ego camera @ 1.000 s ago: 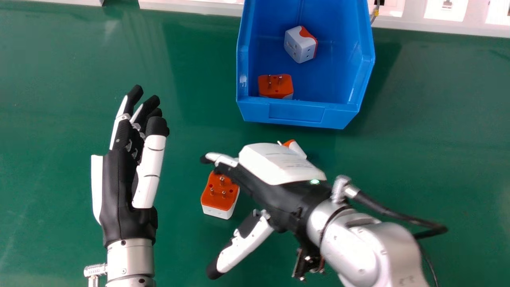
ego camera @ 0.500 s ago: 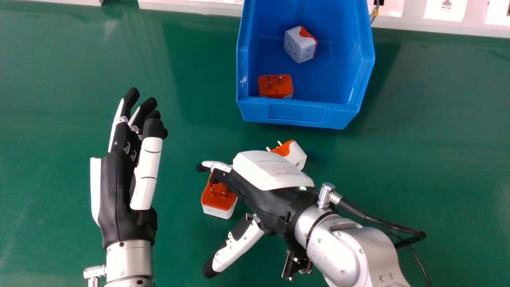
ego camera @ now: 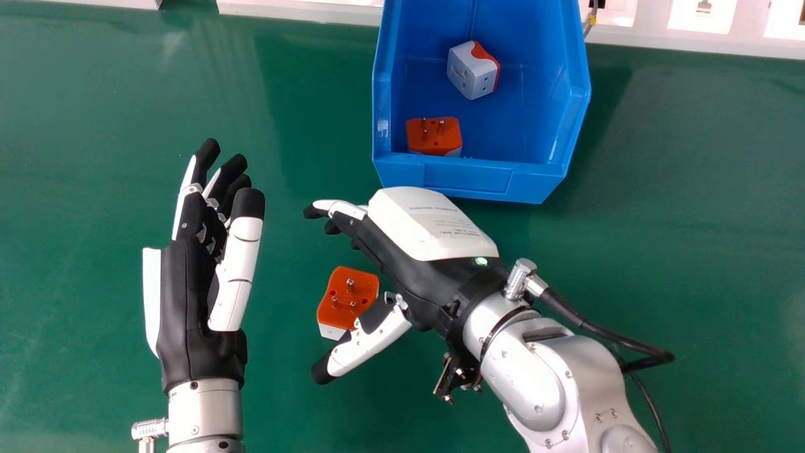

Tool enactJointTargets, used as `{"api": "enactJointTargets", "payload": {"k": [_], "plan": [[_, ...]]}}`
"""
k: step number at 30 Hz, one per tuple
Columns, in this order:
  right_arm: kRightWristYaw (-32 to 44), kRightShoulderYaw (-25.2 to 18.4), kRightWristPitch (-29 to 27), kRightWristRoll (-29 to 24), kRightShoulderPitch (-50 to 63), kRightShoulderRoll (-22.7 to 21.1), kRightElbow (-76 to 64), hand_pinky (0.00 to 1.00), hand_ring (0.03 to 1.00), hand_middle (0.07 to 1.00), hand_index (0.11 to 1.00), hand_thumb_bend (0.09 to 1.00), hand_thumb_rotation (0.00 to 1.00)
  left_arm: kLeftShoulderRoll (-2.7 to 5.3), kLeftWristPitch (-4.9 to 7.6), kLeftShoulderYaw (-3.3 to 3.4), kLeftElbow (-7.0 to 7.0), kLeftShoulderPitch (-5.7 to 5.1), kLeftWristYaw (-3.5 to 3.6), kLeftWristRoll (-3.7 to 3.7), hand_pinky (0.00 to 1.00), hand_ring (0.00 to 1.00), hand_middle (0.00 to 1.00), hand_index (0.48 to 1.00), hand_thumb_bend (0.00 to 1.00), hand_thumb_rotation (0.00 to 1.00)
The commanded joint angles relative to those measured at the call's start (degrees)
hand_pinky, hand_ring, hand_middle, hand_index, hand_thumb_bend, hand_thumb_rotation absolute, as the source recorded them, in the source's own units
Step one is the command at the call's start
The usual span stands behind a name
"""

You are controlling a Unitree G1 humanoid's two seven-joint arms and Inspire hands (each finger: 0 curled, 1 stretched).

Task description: Pick all objects and put in blue box

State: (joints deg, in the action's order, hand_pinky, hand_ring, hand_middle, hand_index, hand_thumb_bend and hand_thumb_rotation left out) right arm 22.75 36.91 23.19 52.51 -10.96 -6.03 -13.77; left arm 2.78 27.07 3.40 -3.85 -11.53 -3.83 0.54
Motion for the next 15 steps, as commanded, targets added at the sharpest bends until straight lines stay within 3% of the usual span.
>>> {"api": "enactJointTargets", "payload": {"k": [1, 5, 9, 15], "plan": [[-1.9, 0.3, -1.5, -0.4, -1.8, 1.2, 3.0, 0.66, 0.750, 0.819, 0.858, 0.918, 0.28, 0.26, 1.27, -0.26, 0.70, 0.06, 0.14, -0.09, 0.83, 0.88, 0.88, 0.920, 0.75, 0.77], [-4.1, 0.5, -5.1, -2.5, -5.1, 1.6, 12.9, 0.65, 0.743, 0.813, 0.851, 0.920, 0.27, 0.29, 1.39, -0.17, 0.28, 0.37, 0.57, 0.54, 0.82, 0.88, 0.88, 0.920, 0.75, 0.77], [-6.8, 0.4, -11.4, -5.6, -10.1, 1.4, 24.7, 0.65, 0.740, 0.810, 0.848, 0.916, 0.26, 0.31, 1.81, -0.07, -0.06, 0.58, 1.35, 1.67, 0.82, 0.88, 0.88, 0.920, 0.75, 0.77], [-9.2, -0.1, -14.3, -5.9, -13.2, 0.9, 28.3, 0.68, 0.761, 0.817, 0.847, 0.904, 0.23, 0.44, 2.44, -0.20, -0.51, 0.81, 1.84, 2.11, 0.82, 0.88, 0.88, 0.921, 0.76, 0.77]]}}
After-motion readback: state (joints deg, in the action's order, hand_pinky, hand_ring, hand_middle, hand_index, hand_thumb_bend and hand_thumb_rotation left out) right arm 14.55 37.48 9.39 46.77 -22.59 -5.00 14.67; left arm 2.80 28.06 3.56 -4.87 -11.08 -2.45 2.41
